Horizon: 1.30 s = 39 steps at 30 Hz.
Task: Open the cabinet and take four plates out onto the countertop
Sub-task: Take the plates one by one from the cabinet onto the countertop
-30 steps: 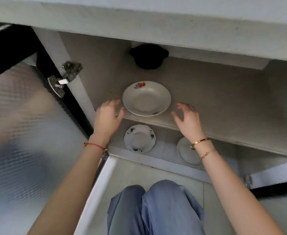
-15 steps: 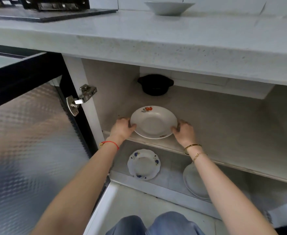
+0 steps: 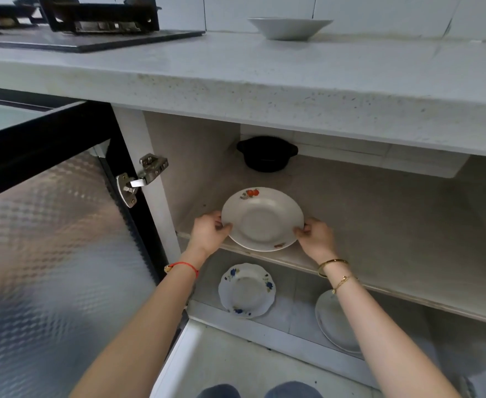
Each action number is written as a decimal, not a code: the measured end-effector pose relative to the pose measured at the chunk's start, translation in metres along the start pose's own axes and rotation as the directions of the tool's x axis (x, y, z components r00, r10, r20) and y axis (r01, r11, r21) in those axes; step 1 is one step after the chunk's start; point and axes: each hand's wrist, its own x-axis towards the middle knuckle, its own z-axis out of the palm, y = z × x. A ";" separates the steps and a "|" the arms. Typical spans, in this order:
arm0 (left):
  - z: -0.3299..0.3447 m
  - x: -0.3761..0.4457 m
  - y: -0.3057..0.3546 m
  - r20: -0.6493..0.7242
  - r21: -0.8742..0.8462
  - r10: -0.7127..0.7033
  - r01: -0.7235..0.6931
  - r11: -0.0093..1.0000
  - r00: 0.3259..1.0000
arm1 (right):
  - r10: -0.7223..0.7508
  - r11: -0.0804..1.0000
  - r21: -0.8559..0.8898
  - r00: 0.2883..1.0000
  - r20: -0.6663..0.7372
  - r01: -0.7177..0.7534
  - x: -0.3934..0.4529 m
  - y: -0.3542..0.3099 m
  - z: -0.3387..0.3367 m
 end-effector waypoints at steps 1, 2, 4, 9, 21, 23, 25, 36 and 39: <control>-0.002 -0.003 0.002 -0.017 -0.015 0.012 -0.012 1.000 1.000 | -0.006 1.000 0.005 1.000 -0.010 0.006 -0.001 -0.001 0.000; -0.005 -0.005 0.004 -0.036 -0.026 0.024 -0.025 0.999 0.999 | -0.011 1.000 0.009 1.000 -0.019 0.011 -0.003 -0.002 0.000; -0.012 -0.010 0.010 -0.065 -0.038 0.041 -0.044 0.998 0.997 | -0.008 1.000 0.022 1.000 -0.024 0.009 -0.007 -0.007 -0.001; -0.035 -0.038 0.032 -0.070 -0.016 0.001 -0.002 1.000 0.998 | 0.012 0.999 0.030 1.000 0.013 -0.012 -0.034 -0.025 -0.015; -0.147 -0.199 0.132 0.085 0.007 -0.306 0.306 0.952 0.948 | 0.145 0.989 0.004 0.978 0.149 -0.147 -0.181 -0.126 -0.131; -0.168 -0.230 0.153 0.086 0.007 -0.350 0.350 0.937 0.933 | 0.159 0.986 0.014 0.973 0.166 -0.164 -0.211 -0.147 -0.157; -0.190 -0.257 0.176 0.096 0.009 -0.391 0.392 0.920 0.915 | 0.166 0.985 0.017 0.969 0.185 -0.172 -0.236 -0.166 -0.181; -0.301 -0.346 0.308 0.061 -0.022 -0.404 0.406 0.914 0.913 | 0.129 0.985 0.077 0.961 0.244 -0.152 -0.321 -0.263 -0.318; -0.317 -0.352 0.334 0.065 -0.013 -0.354 0.355 0.935 0.933 | 0.133 0.982 0.107 0.969 0.207 -0.157 -0.334 -0.275 -0.348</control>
